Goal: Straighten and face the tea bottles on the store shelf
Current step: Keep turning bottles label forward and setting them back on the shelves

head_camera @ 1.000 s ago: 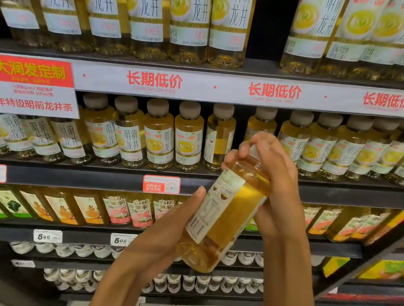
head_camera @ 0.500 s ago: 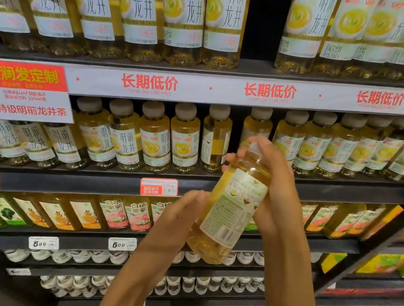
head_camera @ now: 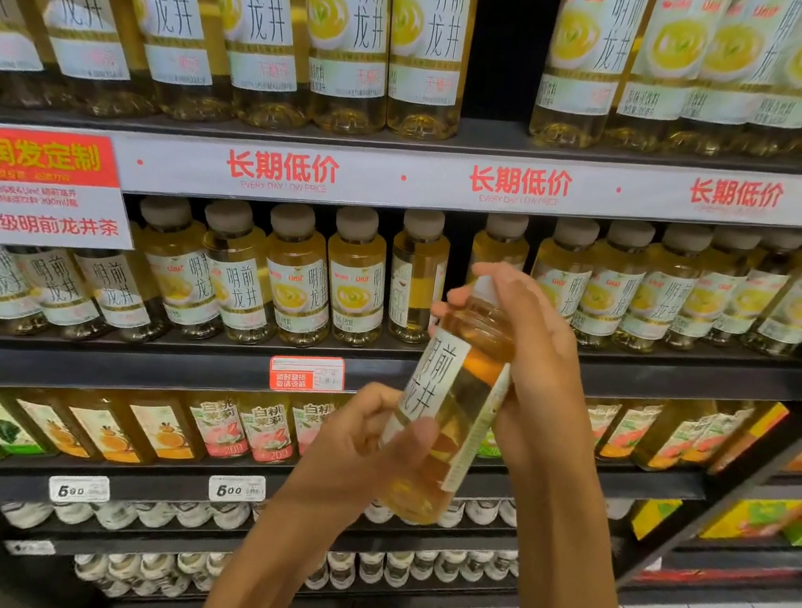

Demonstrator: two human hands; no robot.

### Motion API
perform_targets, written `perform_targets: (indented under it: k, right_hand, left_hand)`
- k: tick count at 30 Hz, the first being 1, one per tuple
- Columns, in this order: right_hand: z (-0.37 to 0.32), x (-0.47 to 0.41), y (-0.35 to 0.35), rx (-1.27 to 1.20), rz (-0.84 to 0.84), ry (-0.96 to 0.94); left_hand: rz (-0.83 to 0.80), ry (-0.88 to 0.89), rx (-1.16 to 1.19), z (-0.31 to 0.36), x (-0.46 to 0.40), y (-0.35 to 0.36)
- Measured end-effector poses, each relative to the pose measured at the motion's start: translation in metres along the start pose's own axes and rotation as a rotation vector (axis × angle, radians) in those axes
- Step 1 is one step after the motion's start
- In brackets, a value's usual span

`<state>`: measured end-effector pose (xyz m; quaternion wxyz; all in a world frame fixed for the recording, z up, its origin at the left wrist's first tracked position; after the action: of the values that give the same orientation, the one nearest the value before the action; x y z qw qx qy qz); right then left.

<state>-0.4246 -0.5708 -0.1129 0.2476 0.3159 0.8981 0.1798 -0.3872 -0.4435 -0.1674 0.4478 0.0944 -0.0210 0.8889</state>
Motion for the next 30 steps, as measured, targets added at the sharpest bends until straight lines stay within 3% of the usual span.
perform_targets:
  k: [6,10,17,30]
  right_hand:
    - [-0.006,0.004,0.000,-0.169,-0.069,-0.025]
    - [-0.015,0.008,-0.001,-0.092,-0.168,-0.132]
    - [-0.014,0.011,-0.009,0.280,-0.170,-0.156]
    - [0.007,0.017,-0.014,-0.107,-0.190,0.034]
  left_hand:
    - [-0.172,-0.062,0.156,-0.008,0.000,0.015]
    - [-0.231,-0.081,0.114,-0.009,0.000,0.020]
    - [-0.008,-0.067,0.170,-0.007,0.002,0.018]
    - [-0.154,-0.211,0.328,-0.016,0.010,0.036]
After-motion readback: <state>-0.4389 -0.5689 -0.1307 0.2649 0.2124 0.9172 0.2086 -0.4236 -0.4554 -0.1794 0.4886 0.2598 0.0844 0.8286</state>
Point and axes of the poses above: each hand's wrist, its own x-axis away from the middle knuckle, its own y-axis out of the palm, z = x × y, the point moved 6 cm from there along -x, towards the middle knuckle, and after that the axes turned 11 degrees about -y, right-handed, at the moved point
